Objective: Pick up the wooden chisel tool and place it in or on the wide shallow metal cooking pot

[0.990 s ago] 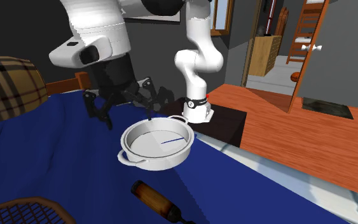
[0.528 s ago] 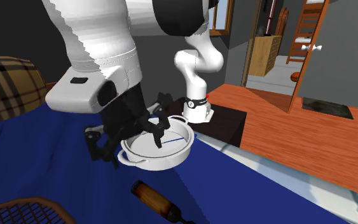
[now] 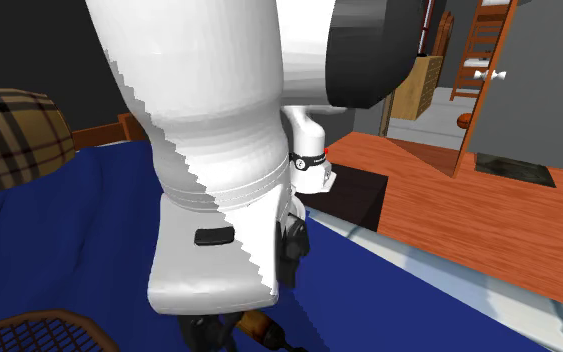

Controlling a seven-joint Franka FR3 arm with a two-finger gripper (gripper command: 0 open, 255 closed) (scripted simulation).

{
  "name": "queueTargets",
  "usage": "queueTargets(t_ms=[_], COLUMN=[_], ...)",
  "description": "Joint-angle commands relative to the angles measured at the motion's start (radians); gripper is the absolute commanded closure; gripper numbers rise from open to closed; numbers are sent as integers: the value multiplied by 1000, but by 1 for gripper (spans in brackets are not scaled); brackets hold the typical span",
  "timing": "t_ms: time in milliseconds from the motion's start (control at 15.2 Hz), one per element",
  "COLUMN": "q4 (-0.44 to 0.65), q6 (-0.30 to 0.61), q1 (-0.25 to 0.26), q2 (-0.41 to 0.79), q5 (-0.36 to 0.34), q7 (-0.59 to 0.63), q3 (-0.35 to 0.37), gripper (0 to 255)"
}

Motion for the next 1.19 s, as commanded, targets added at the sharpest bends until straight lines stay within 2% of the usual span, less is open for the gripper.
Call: queueTargets(t_ms=[0, 462, 990, 1056, 1122], q4=[50, -42, -42, -42, -42], q6=[-12, 87, 86, 86, 86], q1=[17, 17, 17, 17, 17], q2=[38, 45, 45, 45, 45], q5=[-9, -10, -10, -10, -10], q7=[-17, -16, -16, -16, -16], q3=[11, 10, 10, 10, 10], gripper=[0, 0, 0, 255, 255])
